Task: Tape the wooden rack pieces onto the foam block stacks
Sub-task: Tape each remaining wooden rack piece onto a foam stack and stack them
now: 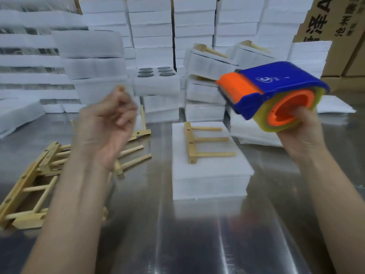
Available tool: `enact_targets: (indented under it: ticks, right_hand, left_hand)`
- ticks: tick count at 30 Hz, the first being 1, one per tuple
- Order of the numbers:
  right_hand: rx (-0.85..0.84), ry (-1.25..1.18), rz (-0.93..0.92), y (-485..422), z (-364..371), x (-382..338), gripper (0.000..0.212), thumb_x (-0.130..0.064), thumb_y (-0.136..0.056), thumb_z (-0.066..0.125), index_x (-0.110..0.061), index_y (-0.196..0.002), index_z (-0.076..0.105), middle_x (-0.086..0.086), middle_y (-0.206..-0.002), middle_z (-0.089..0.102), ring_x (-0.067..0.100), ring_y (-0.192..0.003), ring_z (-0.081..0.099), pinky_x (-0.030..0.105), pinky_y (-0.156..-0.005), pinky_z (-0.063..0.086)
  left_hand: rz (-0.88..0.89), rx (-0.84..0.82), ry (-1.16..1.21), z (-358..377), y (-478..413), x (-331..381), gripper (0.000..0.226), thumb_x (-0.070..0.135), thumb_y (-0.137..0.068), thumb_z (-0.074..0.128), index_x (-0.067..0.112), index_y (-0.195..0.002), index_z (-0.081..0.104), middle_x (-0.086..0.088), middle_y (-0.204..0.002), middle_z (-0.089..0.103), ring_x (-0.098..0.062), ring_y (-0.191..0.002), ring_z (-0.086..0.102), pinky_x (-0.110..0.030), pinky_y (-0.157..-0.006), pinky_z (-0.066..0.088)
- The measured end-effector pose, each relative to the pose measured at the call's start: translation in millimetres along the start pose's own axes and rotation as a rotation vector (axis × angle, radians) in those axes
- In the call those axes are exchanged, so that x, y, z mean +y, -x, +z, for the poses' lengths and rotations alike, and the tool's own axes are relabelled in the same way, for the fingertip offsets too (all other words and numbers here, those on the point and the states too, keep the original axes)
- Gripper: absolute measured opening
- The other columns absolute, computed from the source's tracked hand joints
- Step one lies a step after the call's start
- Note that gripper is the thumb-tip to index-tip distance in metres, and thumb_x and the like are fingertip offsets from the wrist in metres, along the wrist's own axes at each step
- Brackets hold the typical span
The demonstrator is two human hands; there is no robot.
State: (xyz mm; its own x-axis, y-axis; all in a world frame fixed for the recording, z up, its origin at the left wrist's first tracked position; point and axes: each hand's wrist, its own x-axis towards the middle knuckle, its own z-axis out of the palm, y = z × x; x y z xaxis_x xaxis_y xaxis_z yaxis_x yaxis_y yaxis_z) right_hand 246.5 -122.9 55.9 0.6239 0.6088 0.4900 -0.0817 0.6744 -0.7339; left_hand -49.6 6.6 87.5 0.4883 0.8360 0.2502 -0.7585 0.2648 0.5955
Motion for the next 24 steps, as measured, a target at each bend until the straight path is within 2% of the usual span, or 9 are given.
enact_targets:
  ticks: [3, 5, 7, 10, 12, 14, 19, 22, 24]
  right_hand:
    - [0.117, 0.011, -0.021, -6.0, -29.4, -8.6, 0.041, 0.014, -0.086, 0.026, -0.008, -0.113, 0.046, 0.008, -0.1, 0.053, 0.02, -0.095, 0.056, 0.043, -0.097, 0.039]
    - [0.164, 0.04, -0.022, -7.9, -36.0, -7.1, 0.043, 0.013, -0.087, 0.029, -0.007, -0.121, 0.047, 0.008, -0.105, 0.057, 0.021, -0.102, 0.058, 0.042, -0.096, 0.045]
    - [0.211, 0.048, -0.011, -7.1, -36.0, -2.2, 0.046, 0.011, -0.089, 0.034, -0.006, -0.13, 0.045, 0.009, -0.112, 0.057, 0.022, -0.108, 0.057, 0.041, -0.098, 0.047]
    - [0.244, 0.089, -0.024, -6.2, -35.4, 2.3, 0.053, 0.01, -0.088, 0.042, 0.001, -0.14, 0.038, 0.015, -0.119, 0.055, 0.027, -0.109, 0.059, 0.045, -0.097, 0.048]
    - [0.252, 0.132, -0.032, -6.4, -34.7, 3.0, 0.055, 0.011, -0.087, 0.044, 0.0, -0.141, 0.038, 0.014, -0.118, 0.058, 0.026, -0.107, 0.062, 0.043, -0.093, 0.051]
    - [0.274, 0.16, -0.028, -6.3, -35.9, 4.5, 0.056, 0.013, -0.087, 0.043, -0.001, -0.141, 0.039, 0.013, -0.117, 0.06, 0.024, -0.106, 0.063, 0.042, -0.092, 0.052]
    - [0.369, 0.165, 0.006, -7.1, -42.7, 9.4, 0.058, 0.014, -0.084, 0.046, -0.005, -0.139, 0.044, 0.012, -0.117, 0.062, 0.021, -0.104, 0.065, 0.037, -0.089, 0.055]
    - [0.395, 0.17, 0.019, -7.1, -45.4, 10.1, 0.059, 0.016, -0.082, 0.045, -0.007, -0.137, 0.046, 0.008, -0.111, 0.064, 0.018, -0.098, 0.066, 0.035, -0.087, 0.055]
    - [0.409, 0.171, 0.025, -7.7, -47.8, 10.8, 0.059, 0.015, -0.081, 0.045, -0.008, -0.136, 0.047, 0.006, -0.108, 0.065, 0.016, -0.097, 0.067, 0.034, -0.085, 0.056]
  left_hand:
    - [0.037, 0.095, -0.149, -15.5, -6.5, 10.6, 0.023, -0.001, -0.082, 0.043, 0.014, -0.068, 0.053, 0.006, -0.06, 0.043, -0.004, -0.052, 0.035, -0.013, -0.042, 0.024]
    - [-0.018, 0.14, -0.318, -19.7, -10.4, 3.0, 0.028, 0.005, -0.089, 0.034, 0.019, -0.065, 0.041, 0.006, -0.059, 0.032, -0.007, -0.052, 0.031, -0.014, -0.041, 0.023]
    - [-0.008, 0.222, -0.504, -23.5, -15.7, -4.9, 0.035, 0.008, -0.089, 0.035, 0.018, -0.058, 0.046, 0.005, -0.053, 0.039, -0.008, -0.051, 0.035, -0.015, -0.043, 0.028]
    - [0.088, 0.399, -0.711, -32.9, -22.7, -10.7, 0.024, 0.008, -0.087, 0.043, 0.009, -0.064, 0.052, 0.001, -0.049, 0.057, -0.011, -0.047, 0.049, -0.017, -0.048, 0.043]
    - [0.071, 0.443, -0.745, -39.2, -27.0, -16.2, 0.021, 0.008, -0.089, 0.046, 0.009, -0.069, 0.052, 0.004, -0.045, 0.058, -0.008, -0.041, 0.051, -0.015, -0.043, 0.043]
    - [0.091, 0.453, -0.932, -47.1, -29.8, -22.8, 0.02, 0.008, -0.09, 0.049, 0.012, -0.072, 0.056, 0.008, -0.043, 0.058, -0.005, -0.041, 0.05, -0.017, -0.045, 0.043]
    - [0.201, 0.482, -1.222, -58.3, -31.5, -34.7, 0.02, 0.009, -0.086, 0.053, 0.019, -0.072, 0.063, 0.01, -0.051, 0.063, -0.01, -0.057, 0.053, -0.027, -0.068, 0.046]
    - [0.213, 0.479, -1.424, -59.5, -29.1, -43.1, 0.017, 0.012, -0.087, 0.052, 0.016, -0.079, 0.066, 0.008, -0.065, 0.067, -0.007, -0.062, 0.058, -0.022, -0.059, 0.04]
    - [0.2, 0.452, -1.508, -61.2, -26.4, -51.1, 0.014, 0.01, -0.089, 0.052, 0.012, -0.085, 0.066, -0.002, -0.076, 0.07, -0.014, -0.074, 0.063, -0.024, -0.061, 0.042]
